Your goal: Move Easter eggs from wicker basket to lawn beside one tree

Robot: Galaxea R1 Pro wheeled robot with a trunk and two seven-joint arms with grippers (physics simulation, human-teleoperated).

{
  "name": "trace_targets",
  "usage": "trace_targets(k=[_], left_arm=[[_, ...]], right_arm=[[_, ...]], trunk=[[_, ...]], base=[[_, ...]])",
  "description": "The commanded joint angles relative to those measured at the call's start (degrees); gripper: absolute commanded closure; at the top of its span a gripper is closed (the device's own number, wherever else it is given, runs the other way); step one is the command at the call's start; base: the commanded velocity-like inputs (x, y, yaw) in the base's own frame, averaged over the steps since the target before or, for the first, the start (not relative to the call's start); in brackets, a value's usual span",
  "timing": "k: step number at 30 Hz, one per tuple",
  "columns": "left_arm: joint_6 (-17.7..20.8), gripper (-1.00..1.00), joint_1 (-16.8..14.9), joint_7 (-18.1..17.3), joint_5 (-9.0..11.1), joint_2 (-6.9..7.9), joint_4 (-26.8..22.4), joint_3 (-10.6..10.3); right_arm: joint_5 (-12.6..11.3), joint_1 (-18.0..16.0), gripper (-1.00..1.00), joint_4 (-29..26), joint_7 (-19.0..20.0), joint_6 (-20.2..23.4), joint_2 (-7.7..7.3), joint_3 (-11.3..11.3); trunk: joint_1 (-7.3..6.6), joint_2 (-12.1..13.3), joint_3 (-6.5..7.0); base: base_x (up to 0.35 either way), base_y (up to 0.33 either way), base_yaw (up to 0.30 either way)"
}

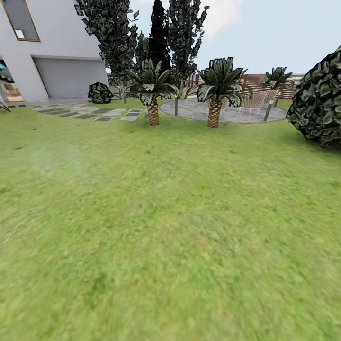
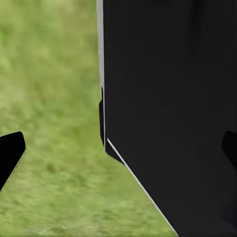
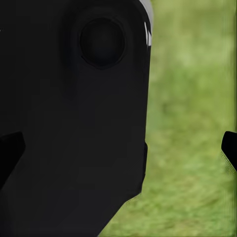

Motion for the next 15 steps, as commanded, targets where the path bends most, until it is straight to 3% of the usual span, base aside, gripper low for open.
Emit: trace_targets(k=[1, 5, 15], left_arm=[[-0.02, -1.00, -0.02, -0.04, 0.07, 0.00, -0.01, 0.04], [-0.02, -1.00, -0.02, -0.04, 0.07, 0.00, -0.01, 0.04], [-0.01, -1.00, -0.02, -0.04, 0.07, 0.00, -0.01, 0.04]], right_arm=[[0.01, -0.03, -1.00, 0.05, 0.02, -0.19, 0.00, 0.02], [0.08, -0.03, -1.00, 0.13, 0.19, -0.27, 0.07, 0.02], [0.10, -0.03, -1.00, 0.20, 0.22, -0.28, 0.08, 0.02]], trunk=[[0.03, -0.02, -0.05], [0.03, -0.02, -0.05], [0.03, -0.02, -0.05]], base=[[0.343, 0.000, 0.000], [0.343, 0.000, 0.146], [0.343, 0.000, 0.282]])
